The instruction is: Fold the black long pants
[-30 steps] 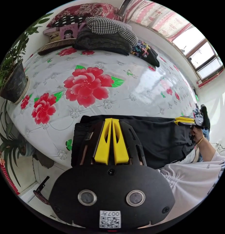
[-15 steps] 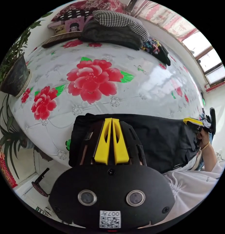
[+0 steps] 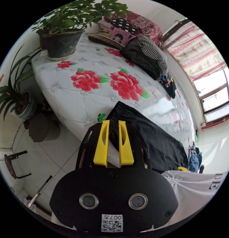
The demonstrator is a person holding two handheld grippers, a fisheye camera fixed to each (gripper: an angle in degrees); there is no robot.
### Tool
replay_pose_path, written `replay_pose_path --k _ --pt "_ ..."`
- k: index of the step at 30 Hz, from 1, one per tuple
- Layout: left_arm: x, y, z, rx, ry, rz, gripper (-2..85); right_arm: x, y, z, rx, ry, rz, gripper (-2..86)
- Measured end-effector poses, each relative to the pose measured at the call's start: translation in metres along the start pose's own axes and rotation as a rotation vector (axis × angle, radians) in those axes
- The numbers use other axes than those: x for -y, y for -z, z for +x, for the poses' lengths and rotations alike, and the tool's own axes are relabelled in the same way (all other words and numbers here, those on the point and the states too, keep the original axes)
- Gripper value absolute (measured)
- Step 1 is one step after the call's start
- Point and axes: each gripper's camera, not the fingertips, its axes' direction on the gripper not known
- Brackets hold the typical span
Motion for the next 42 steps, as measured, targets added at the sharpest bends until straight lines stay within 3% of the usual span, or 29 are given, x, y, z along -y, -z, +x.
replay_pose_path --k 2,4,11,14,17,22,28,35,39,42 --pt "-0.006 0.000 -0.012 -0.004 0.037 0.008 6.7 -0.014 -0.032 -0.013 -0.013 0.023 -0.142 1.9" --pt "-0.010 -0.001 -0.020 -0.002 0.063 0.011 7.7 -0.029 -0.020 -0.022 -0.103 0.027 0.018 1.6" --pt "-0.020 -0.017 -0.038 -0.126 0.084 0.003 9.6 -0.036 0.014 -0.010 -0.169 -0.010 0.010 0.3" --pt "-0.023 -0.040 -0.040 -0.190 0.086 -0.060 11.6 -0.055 0.047 0.005 -0.117 -0.067 0.119 -0.1" --pt "-0.026 -0.051 -0.035 -0.141 0.074 -0.021 11.4 -0.073 0.067 0.023 -0.053 -0.110 0.160 -0.2" --pt "-0.028 -0.063 -0.030 -0.048 0.095 -0.032 6.5 -0.097 0.092 0.054 -0.004 -0.162 0.198 -0.2" --pt "-0.035 -0.068 -0.018 -0.146 0.101 0.004 1.2 -0.136 0.115 0.101 0.072 -0.279 0.250 -0.2" --pt "-0.058 -0.032 0.167 -0.280 -0.685 0.102 0.1 -0.206 0.142 0.155 0.051 -0.437 0.328 -0.2" --pt "-0.121 -0.054 0.286 -0.443 -1.022 -0.020 0.5 -0.243 0.148 0.181 0.063 -0.523 0.350 -0.2" --pt "-0.181 -0.104 0.353 -0.531 -1.153 -0.159 1.9 -0.270 0.147 0.198 0.073 -0.582 0.359 -0.2"
